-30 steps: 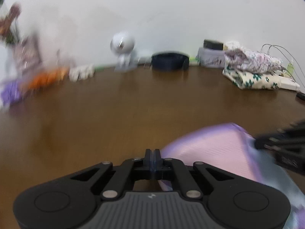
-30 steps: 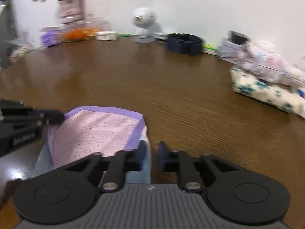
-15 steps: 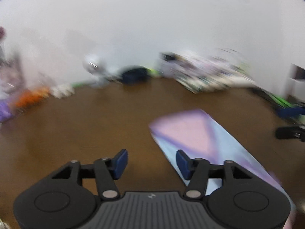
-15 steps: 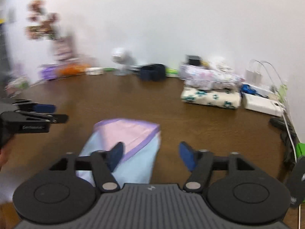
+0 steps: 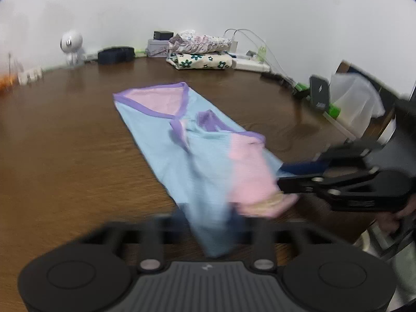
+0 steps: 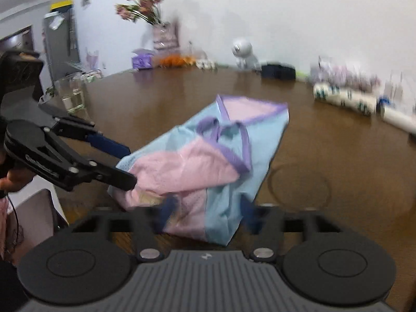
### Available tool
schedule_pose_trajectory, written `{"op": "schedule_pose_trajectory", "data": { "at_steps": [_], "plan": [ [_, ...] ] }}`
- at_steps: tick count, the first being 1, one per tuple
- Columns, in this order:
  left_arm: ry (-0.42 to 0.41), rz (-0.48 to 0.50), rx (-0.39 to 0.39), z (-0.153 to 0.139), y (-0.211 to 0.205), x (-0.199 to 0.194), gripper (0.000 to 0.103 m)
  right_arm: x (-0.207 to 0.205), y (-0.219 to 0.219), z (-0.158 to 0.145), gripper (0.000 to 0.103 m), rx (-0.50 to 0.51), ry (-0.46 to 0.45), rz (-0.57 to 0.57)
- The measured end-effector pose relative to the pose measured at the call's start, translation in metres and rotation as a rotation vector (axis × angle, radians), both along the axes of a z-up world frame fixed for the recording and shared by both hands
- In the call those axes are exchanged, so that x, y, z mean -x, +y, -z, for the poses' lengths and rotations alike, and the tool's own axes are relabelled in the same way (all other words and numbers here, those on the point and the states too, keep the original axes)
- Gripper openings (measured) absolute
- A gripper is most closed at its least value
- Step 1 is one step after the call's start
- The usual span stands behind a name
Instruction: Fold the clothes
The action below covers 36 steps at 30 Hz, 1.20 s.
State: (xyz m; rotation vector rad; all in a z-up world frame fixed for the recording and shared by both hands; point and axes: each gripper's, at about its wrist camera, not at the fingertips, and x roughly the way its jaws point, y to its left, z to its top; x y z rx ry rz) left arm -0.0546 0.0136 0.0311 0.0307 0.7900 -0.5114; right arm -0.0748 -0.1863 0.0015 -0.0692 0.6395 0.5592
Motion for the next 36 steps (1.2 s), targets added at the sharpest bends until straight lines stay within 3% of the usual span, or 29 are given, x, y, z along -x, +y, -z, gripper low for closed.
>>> {"op": "schedule_pose_trajectory", "data": {
  "at_steps": [4,9,11,12,13,15,17,21,26,28,31,33,35,36],
  "plan": [
    [-0.009,-0.014,-0.003,0.000,0.008,0.008,0.009,0.004,-0.006,0.008,0.004,-0.078,0.063,0.042],
    [-0.002,0.031,-0.025,-0.004,0.028,0.026,0.012,0.053,0.009,0.006,0.002,-0.130,0.065,-0.038],
    [-0.054,0.062,0.004,-0.007,0.038,0.041,0.026,0.070,0.013,-0.001,0.010,-0.116,0.026,-0.077],
    [-0.068,0.082,0.010,-0.007,0.039,0.042,0.032,0.075,0.013,-0.004,0.028,-0.109,0.006,-0.091],
    [-0.082,0.102,0.015,-0.006,0.040,0.044,0.045,0.077,0.014,-0.005,0.052,-0.106,-0.011,-0.098],
    [-0.111,0.142,0.026,-0.005,0.042,0.048,0.051,0.076,0.015,-0.005,0.057,-0.108,-0.032,-0.111],
    [-0.139,0.183,0.038,-0.004,0.045,0.051,0.051,0.074,0.018,-0.002,0.057,-0.086,-0.041,-0.135],
    [-0.157,0.226,-0.023,0.007,0.040,0.049,0.049,0.073,0.027,0.004,0.055,-0.034,-0.066,-0.151],
    [-0.162,0.256,-0.019,0.014,0.040,0.049,0.019,0.069,0.031,0.013,0.039,-0.017,-0.072,-0.129],
    [-0.152,0.266,-0.001,0.014,0.042,0.049,0.014,0.068,0.027,0.013,0.008,-0.029,-0.062,-0.118],
    [-0.160,0.310,0.010,0.012,0.044,0.058,0.013,0.070,0.022,0.010,0.006,-0.044,-0.037,-0.130],
    [-0.178,0.318,0.009,0.012,0.046,0.063,0.019,0.075,0.020,0.007,0.008,-0.031,-0.048,-0.140],
    [-0.193,0.319,0.016,0.013,0.049,0.064,0.024,0.077,0.019,0.007,0.015,-0.021,-0.051,-0.151],
    [-0.202,0.324,0.011,0.014,0.049,0.064,0.025,0.078,0.019,0.007,0.026,-0.012,-0.062,-0.151]
  ]
}}
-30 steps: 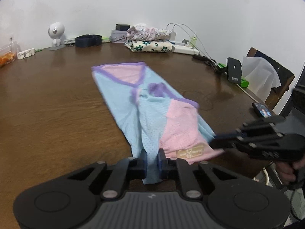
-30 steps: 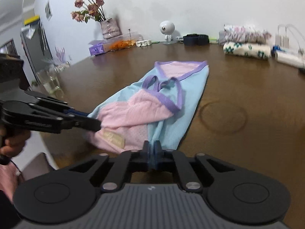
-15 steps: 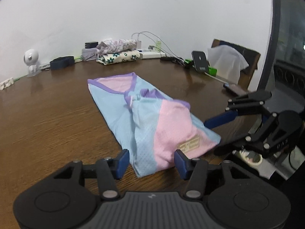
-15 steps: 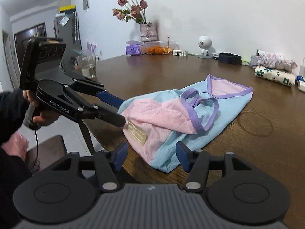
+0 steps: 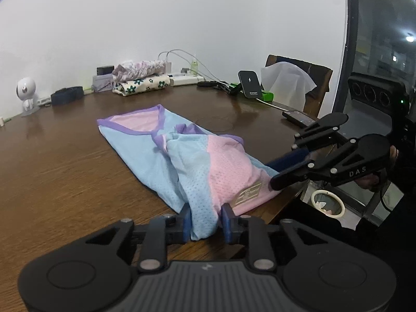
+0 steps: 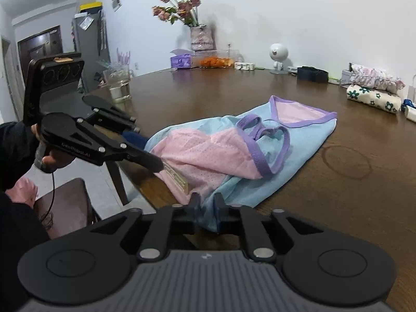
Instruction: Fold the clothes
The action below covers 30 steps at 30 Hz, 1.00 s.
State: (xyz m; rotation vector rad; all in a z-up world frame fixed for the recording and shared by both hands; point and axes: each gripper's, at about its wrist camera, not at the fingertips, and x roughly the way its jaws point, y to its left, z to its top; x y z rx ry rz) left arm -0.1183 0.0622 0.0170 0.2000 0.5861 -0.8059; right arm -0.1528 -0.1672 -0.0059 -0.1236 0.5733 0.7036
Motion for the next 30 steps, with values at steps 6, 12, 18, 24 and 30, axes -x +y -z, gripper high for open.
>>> {"op": "schedule_pose_trajectory", "data": {
  "at_steps": [6,12,18,24,30],
  "plan": [
    [-0.045,0.059,-0.010,0.004,-0.002,0.001,0.022,-0.002,-0.001,0.005,0.033,0.021,-0.012,-0.005],
    [-0.055,0.099,0.029,-0.011,0.000,0.008,0.009,0.004,-0.010,-0.001,0.003,-0.028,-0.014,0.001],
    [-0.139,0.084,0.163,-0.053,0.012,0.001,0.008,0.012,-0.034,-0.044,0.003,-0.187,-0.106,-0.010],
    [-0.004,-0.071,0.214,-0.048,0.000,-0.080,0.009,-0.053,-0.039,-0.055,0.003,-0.272,-0.083,0.122],
    [0.161,-0.222,0.139,-0.023,-0.020,-0.135,0.020,-0.129,-0.024,-0.027,0.004,-0.183,0.096,0.271]
  ]
}}
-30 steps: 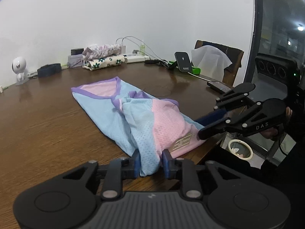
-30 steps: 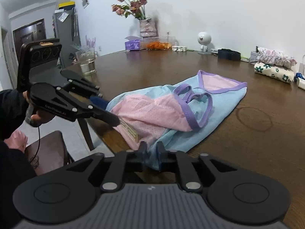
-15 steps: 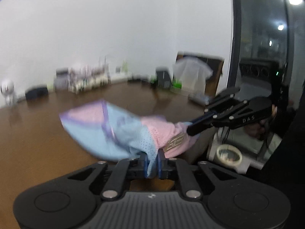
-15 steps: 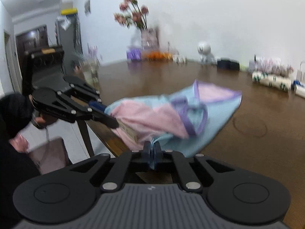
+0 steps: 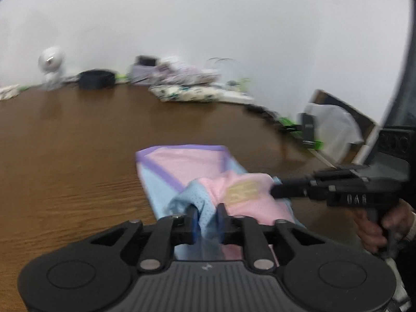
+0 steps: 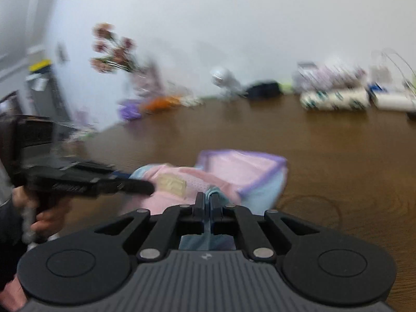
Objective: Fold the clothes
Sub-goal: 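Fold the pink end over with the left gripper while the right gripper pinches the garment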
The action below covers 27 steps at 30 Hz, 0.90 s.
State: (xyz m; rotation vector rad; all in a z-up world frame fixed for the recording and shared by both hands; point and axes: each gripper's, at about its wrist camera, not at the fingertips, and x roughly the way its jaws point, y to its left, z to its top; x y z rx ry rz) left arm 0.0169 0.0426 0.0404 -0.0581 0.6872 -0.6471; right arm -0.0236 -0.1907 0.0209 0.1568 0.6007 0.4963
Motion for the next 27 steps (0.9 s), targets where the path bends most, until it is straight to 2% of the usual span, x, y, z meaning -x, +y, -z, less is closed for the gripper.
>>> {"op": "schedule_pose_trajectory", "data": {
  "at_steps": [2,4,5,6,7,8,9,10,11,14,15,16,18,19,20,23,26,27],
  "plan": [
    [0.017,-0.043,0.020,0.003,0.004,-0.007,0.039,-0.008,0.005,0.009,0.009,0.048,0.034,0.035],
    [0.007,-0.059,0.055,0.001,0.013,-0.007,0.047,-0.007,0.005,0.013,0.020,0.072,0.033,0.052],
    [-0.001,-0.055,0.071,0.000,0.019,-0.006,0.053,-0.004,0.001,0.012,0.025,0.049,0.020,0.050],
    [-0.014,-0.038,0.085,0.000,0.022,-0.007,0.058,-0.001,-0.005,0.011,0.040,0.013,0.006,0.041],
    [-0.027,-0.021,0.099,0.001,0.025,-0.007,0.071,0.003,-0.011,0.009,0.051,-0.022,-0.009,0.032],
    [-0.047,0.007,0.104,0.001,0.025,-0.010,0.078,0.006,-0.016,0.008,0.056,-0.058,-0.023,0.023],
    [-0.070,0.043,0.107,0.002,0.022,-0.013,0.079,0.006,-0.020,0.008,0.066,-0.089,-0.023,0.004],
    [-0.093,0.078,0.111,0.003,0.019,-0.017,0.082,0.001,-0.020,0.011,0.071,-0.108,-0.007,-0.016],
    [-0.092,0.105,0.105,0.005,0.015,-0.020,0.088,-0.005,-0.020,0.015,0.072,-0.119,0.013,-0.029],
    [-0.088,0.184,0.088,0.009,0.002,-0.029,0.090,-0.022,-0.017,0.025,0.068,-0.147,0.065,-0.063],
    [-0.071,0.216,0.103,0.012,0.001,-0.032,0.090,-0.025,-0.016,0.027,0.056,-0.149,0.071,-0.074],
    [-0.054,0.248,0.118,0.014,0.000,-0.035,0.086,-0.028,-0.014,0.029,0.033,-0.152,0.083,-0.091],
    [-0.008,0.292,0.132,0.018,0.000,-0.037,0.068,-0.030,-0.011,0.032,0.012,-0.160,0.105,-0.113],
    [-0.004,0.287,0.121,0.018,-0.001,-0.036,0.045,-0.027,-0.010,0.032,0.011,-0.159,0.093,-0.120],
    [-0.007,0.283,0.110,0.017,-0.001,-0.034,0.029,-0.022,-0.009,0.030,0.011,-0.154,0.075,-0.130],
    [-0.052,0.320,0.116,0.008,0.005,-0.010,0.019,-0.002,-0.011,0.019,0.009,-0.141,0.013,-0.172],
    [-0.125,0.367,0.111,-0.005,0.009,0.023,0.016,0.023,-0.013,0.005,0.009,-0.107,-0.030,-0.227],
    [-0.149,0.377,0.107,-0.009,0.011,0.035,0.016,0.032,-0.014,0.001,0.012,-0.090,-0.047,-0.253]
  ]
}}
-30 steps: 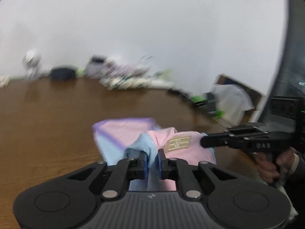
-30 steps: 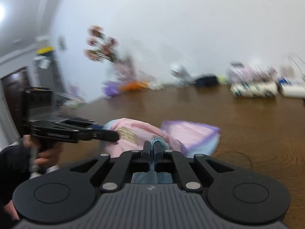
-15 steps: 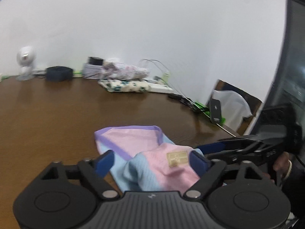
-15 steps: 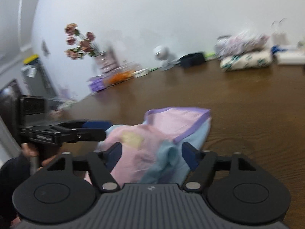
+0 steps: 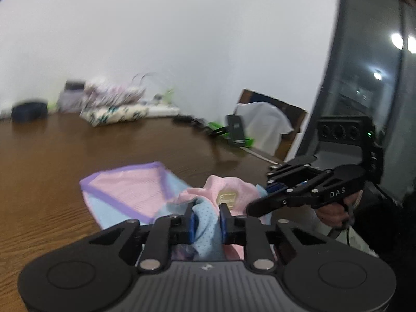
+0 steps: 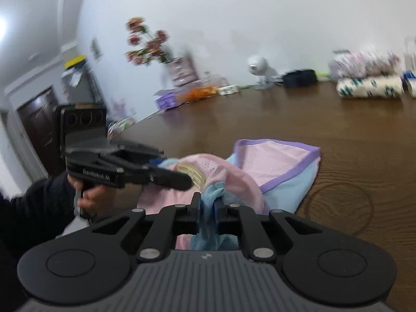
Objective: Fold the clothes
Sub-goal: 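Fold the pink end over with the left gripper while the right gripper pinches the garment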
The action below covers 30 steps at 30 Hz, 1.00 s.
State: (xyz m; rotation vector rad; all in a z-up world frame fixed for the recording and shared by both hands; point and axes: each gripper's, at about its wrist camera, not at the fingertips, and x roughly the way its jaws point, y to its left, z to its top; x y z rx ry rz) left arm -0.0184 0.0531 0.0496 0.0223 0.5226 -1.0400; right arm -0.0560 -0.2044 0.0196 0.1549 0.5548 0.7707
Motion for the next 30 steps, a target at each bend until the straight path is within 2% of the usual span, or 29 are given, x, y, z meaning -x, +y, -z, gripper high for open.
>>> {"op": "schedule_pose_trajectory", "data": {
  "at_steps": [1,2,3,4,5,7,11,14,15,17,18,19,20,21,22,23,26,30],
  "plan": [
    [-0.011,0.001,0.003,-0.002,0.001,0.010,0.015,0.010,-0.001,-0.004,0.024,0.015,-0.024,-0.025],
    [-0.021,0.002,0.007,-0.004,0.002,0.021,0.015,0.021,-0.001,-0.007,0.040,0.030,-0.048,-0.049],
    [-0.030,0.006,0.008,-0.005,0.003,0.028,0.015,0.031,-0.002,-0.010,0.081,0.043,-0.081,-0.058],
    [-0.039,0.010,0.008,-0.006,0.003,0.035,0.015,0.040,-0.002,-0.012,0.100,0.058,-0.136,-0.059],
    [-0.047,0.013,0.008,-0.006,0.004,0.042,0.015,0.049,-0.002,-0.014,0.101,0.075,-0.203,-0.067],
    [-0.045,0.018,0.003,-0.007,0.005,0.049,0.014,0.057,0.001,-0.018,0.101,0.116,-0.293,-0.099],
    [-0.051,0.018,0.011,-0.008,0.008,0.055,0.014,0.049,0.020,-0.021,0.101,0.184,-0.379,-0.186],
    [-0.044,0.029,0.030,-0.009,0.011,0.057,0.014,0.036,0.041,-0.013,0.100,0.206,-0.374,-0.277],
    [-0.042,0.035,0.025,-0.008,0.012,0.058,0.014,0.032,0.050,-0.008,0.095,0.224,-0.348,-0.306],
    [-0.039,0.041,0.007,-0.007,0.013,0.060,0.019,0.025,0.065,0.003,0.061,0.274,-0.275,-0.368],
    [-0.038,0.031,-0.006,-0.006,0.015,0.060,0.022,0.021,0.068,0.007,0.032,0.276,-0.224,-0.387],
    [-0.043,0.013,-0.015,-0.005,0.018,0.061,0.035,0.017,0.069,0.009,0.021,0.263,-0.165,-0.394],
    [-0.050,-0.001,-0.023,-0.006,0.023,0.062,0.056,0.014,0.068,0.010,0.020,0.242,-0.122,-0.397],
    [-0.076,-0.012,-0.027,-0.008,0.027,0.065,0.067,0.013,0.064,0.010,0.018,0.214,-0.093,-0.396],
    [-0.104,-0.023,-0.031,-0.010,0.032,0.068,0.082,0.013,0.061,0.009,0.017,0.188,-0.072,-0.399],
    [-0.149,-0.022,-0.033,-0.013,0.035,0.072,0.087,0.014,0.056,0.008,0.017,0.164,-0.056,-0.406],
    [-0.295,0.042,-0.067,-0.013,0.027,0.079,0.089,0.007,0.047,0.007,0.017,0.107,-0.006,-0.434],
    [-0.333,0.156,-0.135,0.003,0.002,0.074,0.089,-0.013,0.037,0.010,0.017,0.041,0.081,-0.460]
  ]
}}
